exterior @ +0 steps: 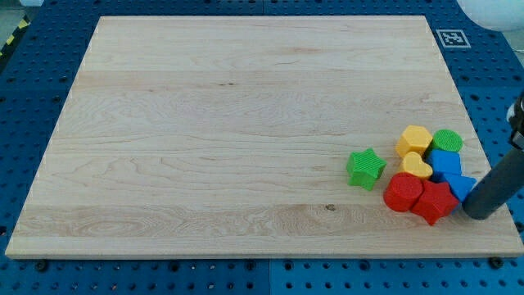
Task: Separate the red star from the blue triangle
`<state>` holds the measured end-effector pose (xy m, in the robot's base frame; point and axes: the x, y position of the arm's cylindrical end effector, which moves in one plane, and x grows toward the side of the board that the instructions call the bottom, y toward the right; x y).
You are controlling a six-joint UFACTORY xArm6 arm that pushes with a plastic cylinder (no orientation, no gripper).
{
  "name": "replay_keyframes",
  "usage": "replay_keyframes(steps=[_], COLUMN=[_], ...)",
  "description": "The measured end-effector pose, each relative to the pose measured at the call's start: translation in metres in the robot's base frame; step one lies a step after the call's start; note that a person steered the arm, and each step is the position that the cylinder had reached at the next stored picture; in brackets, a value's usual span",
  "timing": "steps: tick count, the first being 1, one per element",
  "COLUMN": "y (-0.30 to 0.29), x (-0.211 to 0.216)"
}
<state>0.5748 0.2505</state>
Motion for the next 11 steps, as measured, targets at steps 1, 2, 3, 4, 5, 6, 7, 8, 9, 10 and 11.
replay_keyframes(steps=[1,2,3,4,5,6,7,8,9,10,11], y=[-0.001,0.008,0.007,-0.001,-0.020,-0.026,-0.026,-0.032,-0.053,-0.063,-0.072], x=[0.005,0.040,0.039,0.017,0.003,0.006,0.021,0.022,0.014,0.006,-0.004])
